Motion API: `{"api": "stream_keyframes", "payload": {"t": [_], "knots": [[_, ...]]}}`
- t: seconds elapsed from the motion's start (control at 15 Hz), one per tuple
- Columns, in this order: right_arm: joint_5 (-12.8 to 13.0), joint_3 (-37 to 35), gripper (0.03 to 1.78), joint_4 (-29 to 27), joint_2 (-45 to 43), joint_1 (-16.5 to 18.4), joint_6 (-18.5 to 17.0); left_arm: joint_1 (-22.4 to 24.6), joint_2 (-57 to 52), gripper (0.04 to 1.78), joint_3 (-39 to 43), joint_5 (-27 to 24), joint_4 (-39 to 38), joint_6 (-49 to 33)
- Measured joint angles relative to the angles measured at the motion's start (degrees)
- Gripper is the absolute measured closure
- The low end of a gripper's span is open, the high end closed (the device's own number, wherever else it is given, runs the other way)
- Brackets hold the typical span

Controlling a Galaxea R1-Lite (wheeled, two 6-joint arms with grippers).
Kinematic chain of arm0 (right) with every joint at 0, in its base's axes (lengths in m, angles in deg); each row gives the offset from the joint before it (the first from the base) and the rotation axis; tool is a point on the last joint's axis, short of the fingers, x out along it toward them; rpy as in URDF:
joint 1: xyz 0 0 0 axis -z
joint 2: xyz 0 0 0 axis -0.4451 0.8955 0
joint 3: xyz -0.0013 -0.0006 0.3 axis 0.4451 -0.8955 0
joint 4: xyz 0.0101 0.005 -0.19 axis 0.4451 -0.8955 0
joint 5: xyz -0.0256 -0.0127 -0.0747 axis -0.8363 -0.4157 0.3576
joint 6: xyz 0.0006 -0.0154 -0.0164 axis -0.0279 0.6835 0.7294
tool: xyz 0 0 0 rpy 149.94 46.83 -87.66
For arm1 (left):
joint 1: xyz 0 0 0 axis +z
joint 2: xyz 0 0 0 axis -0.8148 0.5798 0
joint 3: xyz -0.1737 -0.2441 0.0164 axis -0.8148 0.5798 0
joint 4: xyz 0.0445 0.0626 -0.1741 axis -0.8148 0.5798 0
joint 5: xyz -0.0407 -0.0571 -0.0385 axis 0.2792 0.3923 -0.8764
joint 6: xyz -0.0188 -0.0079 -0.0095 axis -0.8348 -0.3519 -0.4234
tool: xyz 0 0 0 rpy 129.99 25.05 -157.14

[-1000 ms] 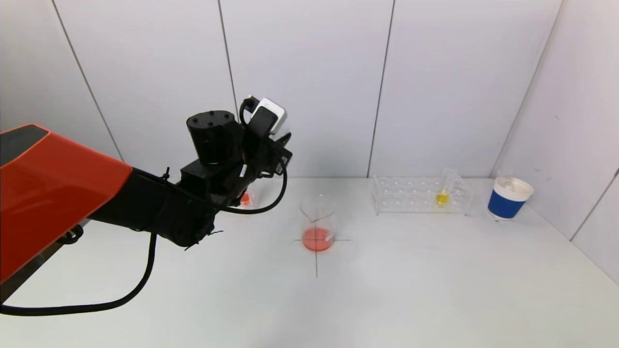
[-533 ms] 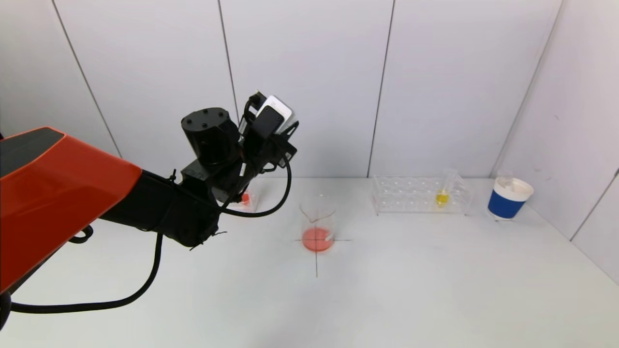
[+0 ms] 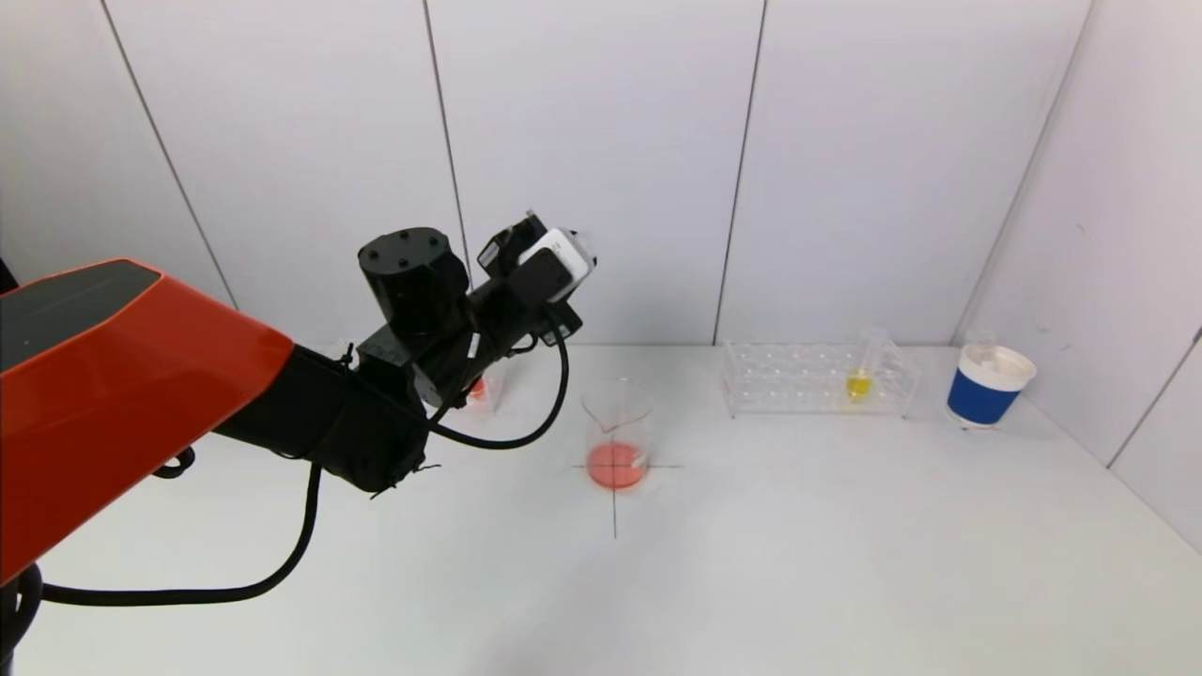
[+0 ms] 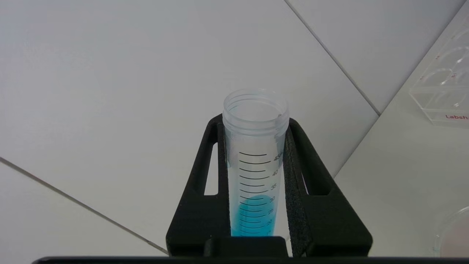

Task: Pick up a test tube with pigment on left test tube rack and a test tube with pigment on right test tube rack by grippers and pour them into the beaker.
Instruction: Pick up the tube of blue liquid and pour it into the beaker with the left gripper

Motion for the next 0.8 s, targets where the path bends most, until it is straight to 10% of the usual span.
{"api": "stream_keyframes", "payload": {"t": [0.8], "knots": [[0.00, 0.00, 0.04, 0.00, 0.00, -0.02, -0.01, 1.35, 2.65, 1.38, 1.02, -7.66, -4.56, 7.83]]}}
